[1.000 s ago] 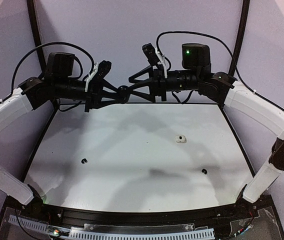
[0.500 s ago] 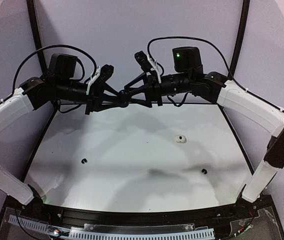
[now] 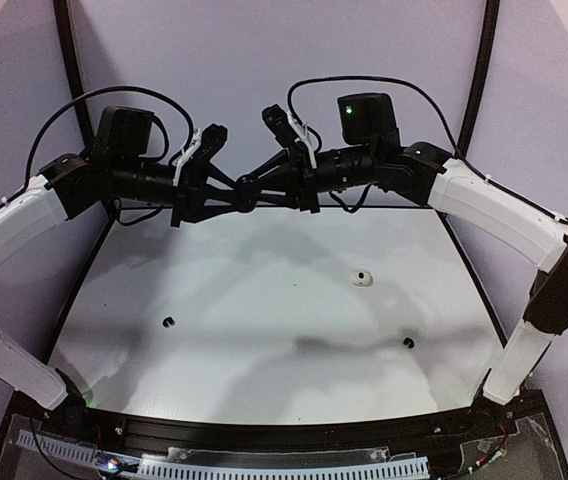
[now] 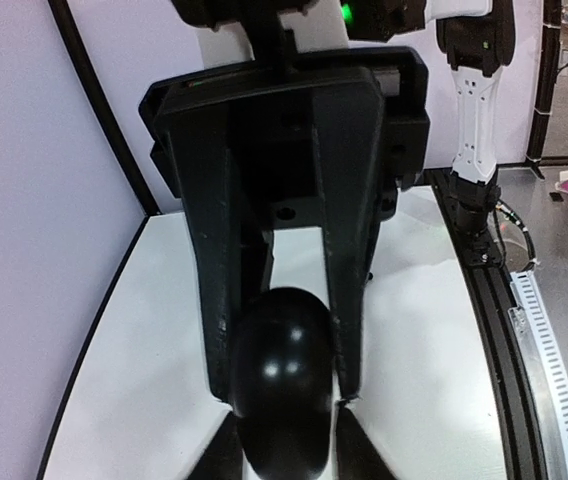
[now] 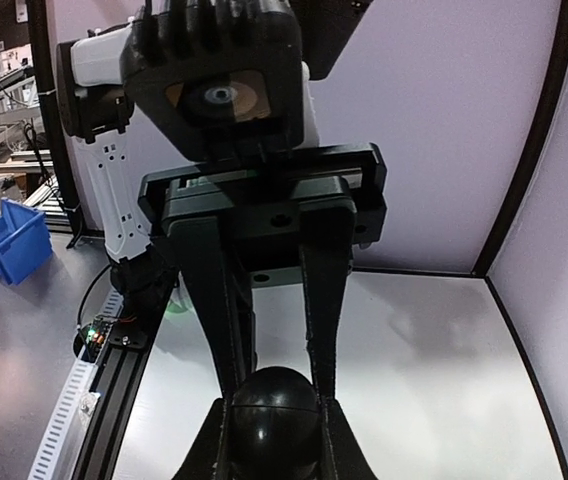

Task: Insert the wireless bluetooth earbuds into the charging case
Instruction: Pass from the left arm to the right, then pass from the right arm to the left

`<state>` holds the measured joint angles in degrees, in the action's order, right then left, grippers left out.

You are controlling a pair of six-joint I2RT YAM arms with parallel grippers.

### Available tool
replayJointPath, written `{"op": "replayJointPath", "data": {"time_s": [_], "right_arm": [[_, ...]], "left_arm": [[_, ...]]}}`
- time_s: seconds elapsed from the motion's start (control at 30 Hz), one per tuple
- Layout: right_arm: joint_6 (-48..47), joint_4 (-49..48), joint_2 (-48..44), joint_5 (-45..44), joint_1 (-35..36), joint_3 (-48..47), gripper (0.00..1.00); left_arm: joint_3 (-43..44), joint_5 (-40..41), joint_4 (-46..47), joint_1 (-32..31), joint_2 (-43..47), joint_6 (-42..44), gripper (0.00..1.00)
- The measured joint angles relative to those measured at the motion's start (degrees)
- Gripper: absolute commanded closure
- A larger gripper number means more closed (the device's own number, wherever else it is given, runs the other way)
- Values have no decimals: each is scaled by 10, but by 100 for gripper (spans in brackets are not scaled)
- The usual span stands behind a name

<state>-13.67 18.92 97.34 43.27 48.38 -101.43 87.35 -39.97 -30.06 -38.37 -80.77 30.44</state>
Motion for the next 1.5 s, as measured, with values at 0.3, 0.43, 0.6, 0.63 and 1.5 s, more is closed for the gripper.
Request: {"op": "replayJointPath", "data": {"time_s": [0.3,0.43,0.6,0.63,1.5], "right_arm": [[176,-301,-84,-7,-35,210,100],[254,-526,-104,-22,-41,304,100],[310,-748,-86,-45,-25,336,100],[319,-791,-80,-50,-21,336,100],[362,-937,-10,-58,-3,286,100]], "left_arm": [[-132,43,167,25,72,-103,14],[-166,14,276,37,86,-202,20],[-263,-18,530,26,82,-376,25],[-272,-18,572,17,72,-407,25],[-213,25,803,-53,-25,-539,55]]}}
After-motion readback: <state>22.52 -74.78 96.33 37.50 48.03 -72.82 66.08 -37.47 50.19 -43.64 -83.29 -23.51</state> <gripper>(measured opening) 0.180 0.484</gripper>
